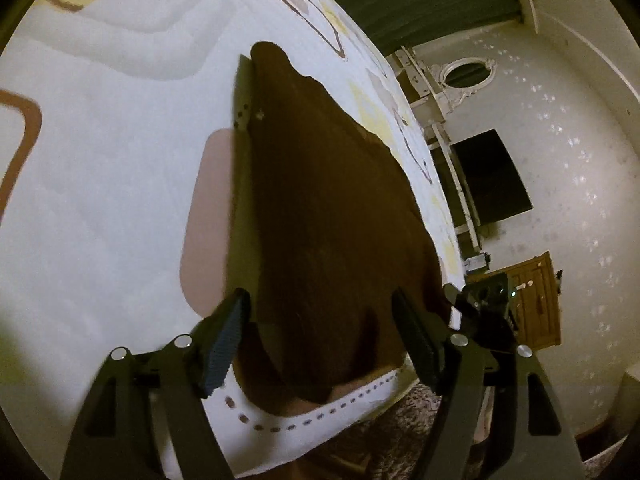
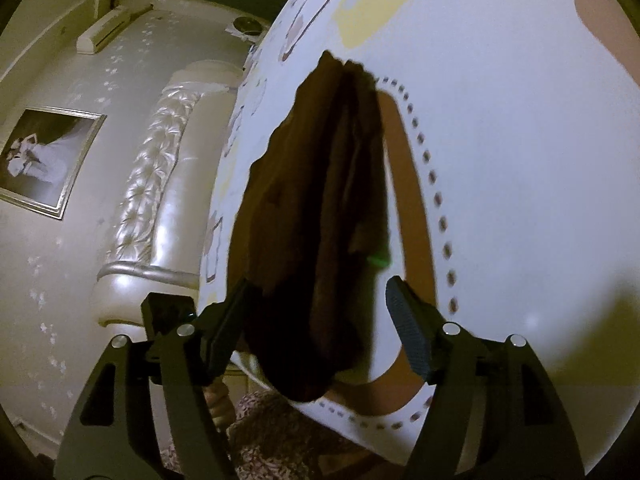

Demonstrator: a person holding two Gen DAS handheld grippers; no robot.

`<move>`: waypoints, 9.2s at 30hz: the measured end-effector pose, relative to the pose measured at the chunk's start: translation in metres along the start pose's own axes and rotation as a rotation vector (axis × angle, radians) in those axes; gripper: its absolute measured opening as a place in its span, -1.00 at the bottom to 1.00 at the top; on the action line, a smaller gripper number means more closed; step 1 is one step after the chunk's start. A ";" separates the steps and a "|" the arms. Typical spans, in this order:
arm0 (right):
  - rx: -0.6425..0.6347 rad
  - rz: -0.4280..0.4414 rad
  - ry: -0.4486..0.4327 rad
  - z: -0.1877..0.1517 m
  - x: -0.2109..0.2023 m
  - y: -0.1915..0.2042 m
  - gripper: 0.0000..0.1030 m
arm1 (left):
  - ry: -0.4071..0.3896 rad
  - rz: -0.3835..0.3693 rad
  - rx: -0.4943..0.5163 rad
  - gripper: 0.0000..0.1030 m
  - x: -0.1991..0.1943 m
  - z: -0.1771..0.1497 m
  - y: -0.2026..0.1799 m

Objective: Fold small clothes

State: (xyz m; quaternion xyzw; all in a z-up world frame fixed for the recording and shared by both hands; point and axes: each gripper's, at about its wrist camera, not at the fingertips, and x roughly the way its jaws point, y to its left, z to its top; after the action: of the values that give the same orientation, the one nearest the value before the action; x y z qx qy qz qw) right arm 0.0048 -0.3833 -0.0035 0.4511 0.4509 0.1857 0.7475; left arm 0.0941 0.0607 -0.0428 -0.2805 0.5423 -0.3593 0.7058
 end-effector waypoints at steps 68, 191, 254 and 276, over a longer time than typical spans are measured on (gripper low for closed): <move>0.024 -0.057 -0.016 -0.019 0.004 -0.006 -0.36 | -0.077 0.160 0.085 -0.01 0.015 -0.012 -0.016; -0.374 -0.676 -0.158 -0.063 -0.003 0.065 0.47 | -0.164 0.508 0.246 0.57 0.013 -0.063 -0.072; -0.448 -0.741 -0.120 -0.098 0.022 0.068 0.56 | -0.225 0.713 0.323 0.59 0.002 -0.084 -0.086; -0.437 -0.726 -0.110 -0.095 0.018 0.073 0.56 | -0.350 0.715 0.328 0.74 -0.029 -0.061 -0.107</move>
State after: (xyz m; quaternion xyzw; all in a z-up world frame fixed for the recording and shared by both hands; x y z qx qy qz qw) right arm -0.0559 -0.2846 0.0310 0.1033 0.4900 -0.0228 0.8653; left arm 0.0086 0.0217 0.0416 -0.0155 0.4132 -0.1207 0.9025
